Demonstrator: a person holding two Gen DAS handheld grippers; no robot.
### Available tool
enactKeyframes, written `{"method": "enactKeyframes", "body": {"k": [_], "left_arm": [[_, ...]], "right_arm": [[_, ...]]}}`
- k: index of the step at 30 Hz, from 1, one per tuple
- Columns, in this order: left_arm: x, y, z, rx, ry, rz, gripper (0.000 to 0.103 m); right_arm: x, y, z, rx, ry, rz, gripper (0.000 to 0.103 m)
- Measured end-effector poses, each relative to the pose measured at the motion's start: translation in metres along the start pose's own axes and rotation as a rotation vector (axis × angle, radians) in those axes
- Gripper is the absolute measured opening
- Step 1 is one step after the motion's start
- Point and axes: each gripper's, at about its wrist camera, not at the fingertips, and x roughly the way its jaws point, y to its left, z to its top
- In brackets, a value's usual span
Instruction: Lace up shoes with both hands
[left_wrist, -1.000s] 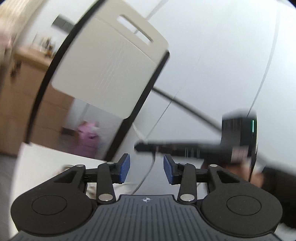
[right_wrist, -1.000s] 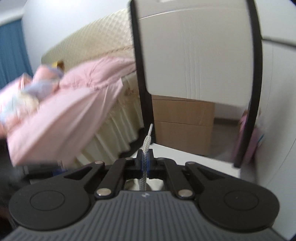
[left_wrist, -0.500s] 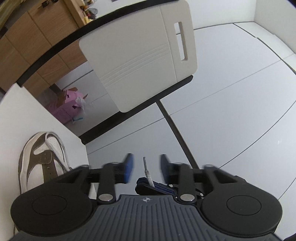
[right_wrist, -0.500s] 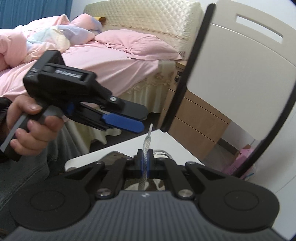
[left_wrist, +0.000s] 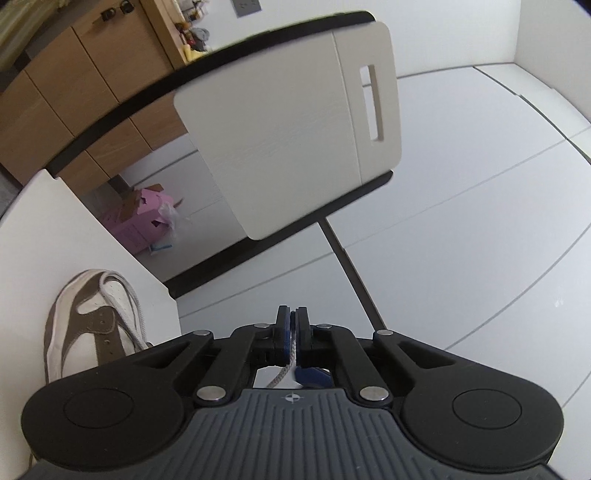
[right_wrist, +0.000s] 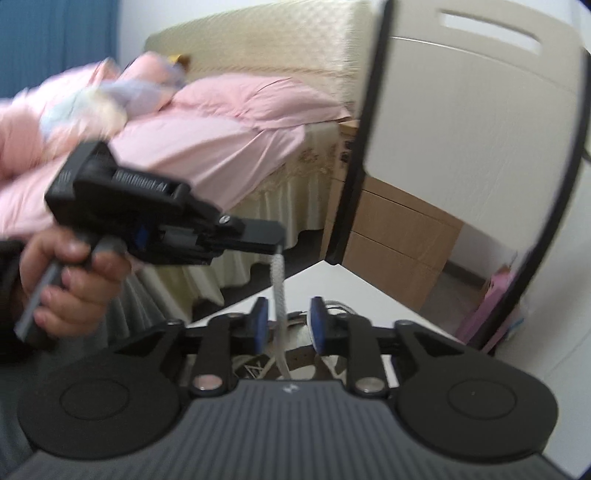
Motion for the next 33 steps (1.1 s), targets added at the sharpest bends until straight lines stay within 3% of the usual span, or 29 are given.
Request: {"method": "enactKeyframes", "body": {"k": [2, 7, 9, 12, 15, 19, 22, 26, 33], "left_arm": [[-0.001, 0.001, 0.001, -0.013, -0.010, -0.007, 0.003], [0.000, 0.001, -0.001, -0.033, -0.013, -0.022, 0.003], [0.000, 0.001, -0.002, -0.038, -0.013, -0.022, 0.003], [0.000, 0.001, -0.004, -0.036, -0.009, -0.016, 0.003], [0.000, 0.001, -0.004, -0.030, -0.008, -0.005, 0.003], [0.001, 0.000, -0.004, -0.024, -0.003, 0.001, 0.003], [0.002, -0.001, -0.005, -0.015, 0.003, 0.010, 0.003], [0.003, -0.008, -0.008, 0.032, 0.017, 0.037, 0.003], [0.011, -0.029, -0.014, 0.210, 0.060, 0.259, 0.009]], "right_arm": [[-0.008, -0.012, -0.005, 0.212, -0.046, 0.058, 0.030], [0.004, -0.037, -0.050, 0.870, -0.185, 0.355, 0.030], [0.017, -0.041, -0.071, 1.084, -0.252, 0.435, 0.030], [0.035, -0.044, -0.095, 1.333, -0.322, 0.493, 0.030], [0.044, -0.048, -0.112, 1.502, -0.401, 0.504, 0.030], [0.053, -0.050, -0.114, 1.550, -0.416, 0.515, 0.027], [0.055, -0.053, -0.116, 1.563, -0.407, 0.508, 0.008], [0.051, -0.059, -0.117, 1.533, -0.432, 0.476, 0.003], [0.043, -0.073, -0.110, 1.357, -0.406, 0.362, 0.003]]}}
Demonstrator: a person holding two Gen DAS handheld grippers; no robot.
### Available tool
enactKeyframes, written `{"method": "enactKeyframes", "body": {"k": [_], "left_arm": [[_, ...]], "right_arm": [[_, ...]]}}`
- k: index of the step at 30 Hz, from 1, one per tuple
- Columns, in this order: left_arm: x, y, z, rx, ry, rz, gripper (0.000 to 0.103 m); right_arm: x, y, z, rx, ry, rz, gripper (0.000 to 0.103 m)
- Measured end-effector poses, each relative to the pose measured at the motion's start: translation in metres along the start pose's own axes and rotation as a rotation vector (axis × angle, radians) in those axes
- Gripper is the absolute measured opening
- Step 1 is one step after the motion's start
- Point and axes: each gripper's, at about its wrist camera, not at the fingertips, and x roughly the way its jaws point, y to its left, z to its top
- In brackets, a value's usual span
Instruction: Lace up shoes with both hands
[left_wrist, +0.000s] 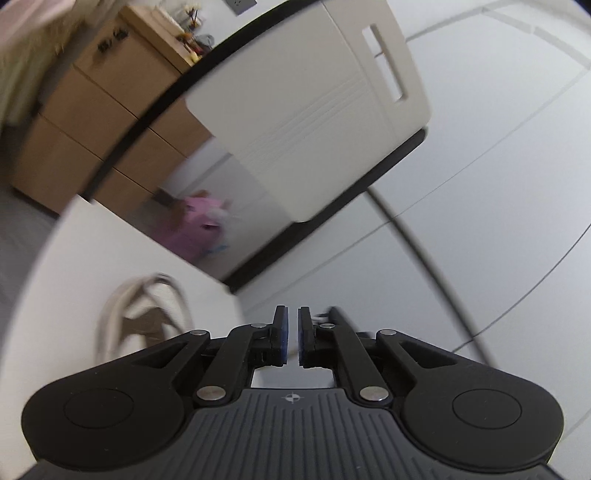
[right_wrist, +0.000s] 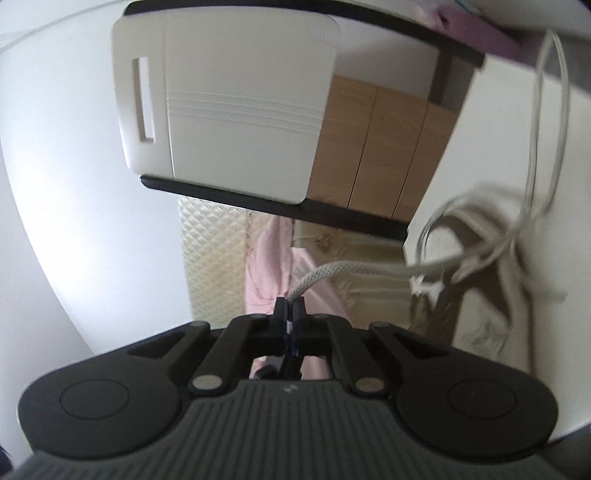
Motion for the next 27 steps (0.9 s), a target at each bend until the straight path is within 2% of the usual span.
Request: {"method": "enactKeyframes", "body": {"k": [2, 3, 4, 7, 9, 11, 14, 18, 20, 24, 27], "left_arm": [[0.000, -0.004, 0.002, 0.040, -0.001, 0.064, 0.024], [-0.001, -0.006, 0.005, 0.060, -0.006, 0.096, 0.037], [-0.002, -0.008, 0.007, 0.081, -0.011, 0.128, 0.044], [-0.005, -0.024, 0.021, 0.177, -0.030, 0.223, 0.049], [-0.010, -0.040, 0.036, 0.238, -0.053, 0.261, 0.056], [-0.018, -0.059, 0.056, 0.289, -0.072, 0.272, 0.073], [-0.025, -0.097, 0.081, 0.411, -0.100, 0.299, 0.084], [-0.022, -0.147, 0.106, 0.495, -0.103, 0.357, 0.088], [-0.022, -0.173, 0.114, 0.538, -0.109, 0.357, 0.090], [-0.017, -0.212, 0.125, 0.568, -0.104, 0.327, 0.092], [-0.017, -0.228, 0.127, 0.629, -0.105, 0.273, 0.094]], "right_arm": [[-0.006, -0.001, 0.007, -0.054, -0.016, -0.020, 0.003], [-0.009, -0.002, 0.011, -0.088, -0.025, -0.038, 0.003], [-0.012, -0.003, 0.015, -0.126, -0.033, -0.060, 0.003], [-0.021, -0.014, 0.028, -0.202, -0.055, -0.112, 0.003], [-0.025, -0.026, 0.033, -0.213, -0.062, -0.146, 0.003], [-0.027, -0.039, 0.037, -0.193, -0.068, -0.169, 0.003], [-0.027, -0.046, 0.040, -0.188, -0.073, -0.170, 0.003], [-0.029, -0.045, 0.042, -0.198, -0.075, -0.136, 0.003], [-0.030, -0.045, 0.042, -0.190, -0.076, -0.126, 0.003], [-0.028, -0.044, 0.044, -0.183, -0.069, -0.134, 0.003], [-0.029, -0.042, 0.043, -0.180, -0.069, -0.125, 0.003]]}}
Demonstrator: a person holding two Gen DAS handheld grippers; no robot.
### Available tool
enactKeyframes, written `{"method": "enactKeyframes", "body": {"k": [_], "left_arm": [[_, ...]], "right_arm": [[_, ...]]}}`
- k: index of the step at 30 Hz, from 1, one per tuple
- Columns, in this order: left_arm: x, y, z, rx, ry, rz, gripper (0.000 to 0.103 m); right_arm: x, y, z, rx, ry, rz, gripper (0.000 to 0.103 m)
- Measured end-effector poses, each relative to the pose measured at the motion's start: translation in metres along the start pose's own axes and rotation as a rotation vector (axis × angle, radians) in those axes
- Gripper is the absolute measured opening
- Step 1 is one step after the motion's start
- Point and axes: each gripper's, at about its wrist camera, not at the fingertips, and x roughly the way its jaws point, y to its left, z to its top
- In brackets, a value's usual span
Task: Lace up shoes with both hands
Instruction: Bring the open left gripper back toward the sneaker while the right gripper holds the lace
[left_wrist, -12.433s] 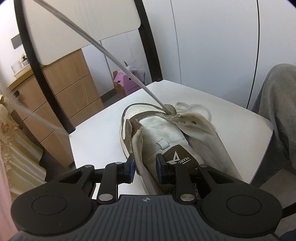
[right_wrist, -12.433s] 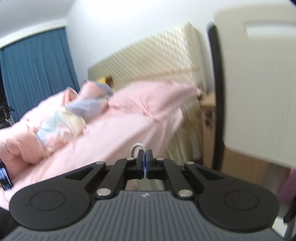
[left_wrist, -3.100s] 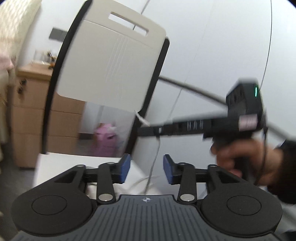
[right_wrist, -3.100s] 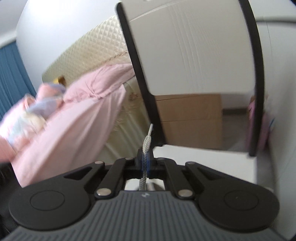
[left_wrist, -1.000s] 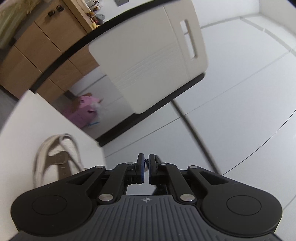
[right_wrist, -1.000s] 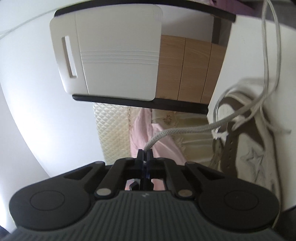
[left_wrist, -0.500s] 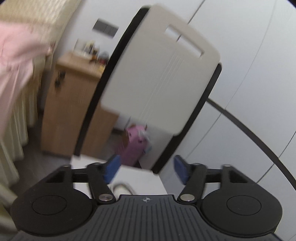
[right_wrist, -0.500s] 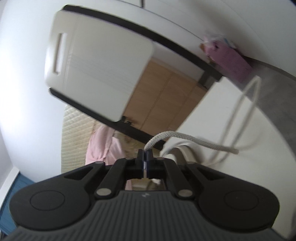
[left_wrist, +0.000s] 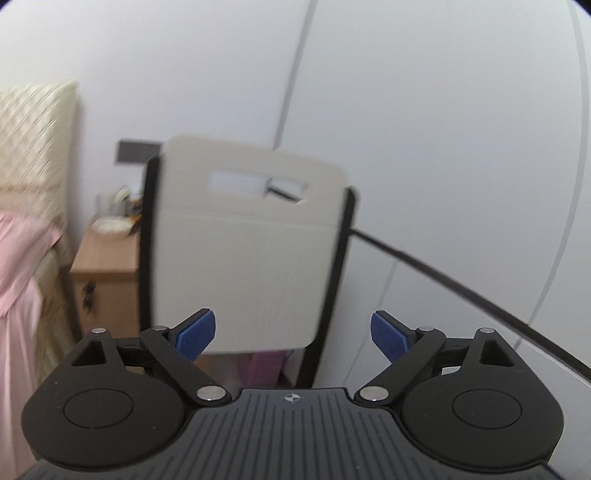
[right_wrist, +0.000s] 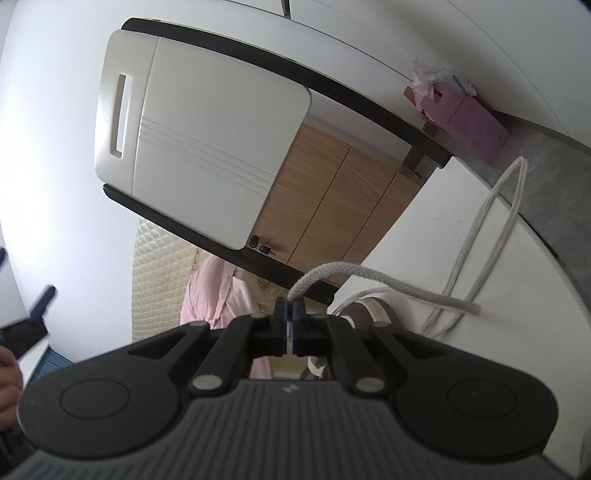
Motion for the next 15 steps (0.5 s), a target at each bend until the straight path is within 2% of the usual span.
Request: {"method": "enactKeyframes", "body": {"k": [4, 10, 15], "left_arm": [[0.000, 0.006, 0.005, -0.012, -0.010, -0.022, 0.095], [-0.015, 0.000, 0.017, 0.025, -0.082, -0.113, 0.099], [-0.012, -0.002, 0.014, 0.046, -0.054, -0.113, 0.099]], "right_arm": [[-0.002, 0.002, -0.001, -0.001, 0.003, 0.006, 0.003], [-0.002, 0.004, 0.000, -0.013, 0.007, 0.008, 0.003], [-0.001, 0.006, 0.000, -0.027, 0.011, 0.007, 0.003]]}}
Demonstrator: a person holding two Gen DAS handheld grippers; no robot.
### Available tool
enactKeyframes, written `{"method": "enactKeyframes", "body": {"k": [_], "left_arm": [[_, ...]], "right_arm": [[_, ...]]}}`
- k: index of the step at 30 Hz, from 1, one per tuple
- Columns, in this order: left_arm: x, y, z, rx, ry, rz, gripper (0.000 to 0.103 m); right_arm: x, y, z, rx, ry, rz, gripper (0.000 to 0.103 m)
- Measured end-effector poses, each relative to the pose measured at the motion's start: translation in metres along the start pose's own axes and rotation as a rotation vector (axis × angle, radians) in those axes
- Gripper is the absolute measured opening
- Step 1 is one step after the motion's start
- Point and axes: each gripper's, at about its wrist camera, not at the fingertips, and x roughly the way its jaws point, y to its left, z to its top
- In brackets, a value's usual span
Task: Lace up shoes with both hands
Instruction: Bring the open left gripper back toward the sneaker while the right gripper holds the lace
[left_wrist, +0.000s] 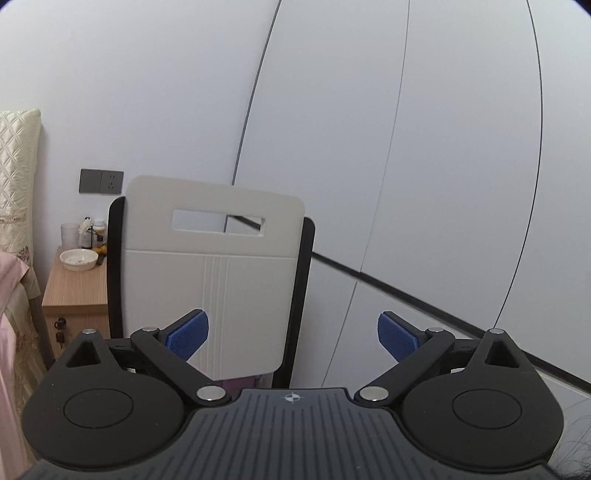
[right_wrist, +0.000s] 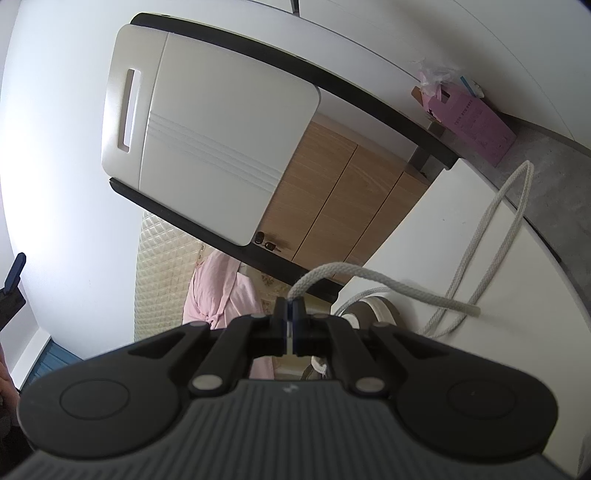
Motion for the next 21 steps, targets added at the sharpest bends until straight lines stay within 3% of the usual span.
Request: {"method": "enactKeyframes", "body": {"k": [5, 9, 12, 15, 17, 21], "left_arm": [[0.006, 0.007, -0.010, -0.033, 0.003, 0.049, 0.101], [0.017, 0.016, -0.042, -0.044, 0.039, 0.111, 0.102], [0.025, 0.019, -0.078, 0.033, 0.038, 0.182, 0.102], [0.035, 0.033, -0.121, 0.045, 0.084, 0.257, 0.102], [0.042, 0.045, -0.148, 0.011, 0.128, 0.349, 0.102], [0.052, 0.061, -0.195, -0.063, 0.210, 0.363, 0.102]], "right_arm": [[-0.001, 0.001, 0.000, -0.006, 0.000, -0.002, 0.003], [-0.002, 0.002, 0.000, -0.012, -0.004, -0.007, 0.003], [-0.001, 0.007, 0.002, -0.029, -0.004, -0.015, 0.003], [-0.004, 0.022, 0.014, -0.058, -0.028, 0.002, 0.003], [-0.009, 0.039, 0.031, -0.088, -0.061, 0.020, 0.003], [-0.023, 0.083, 0.068, -0.186, -0.135, 0.048, 0.003]]}}
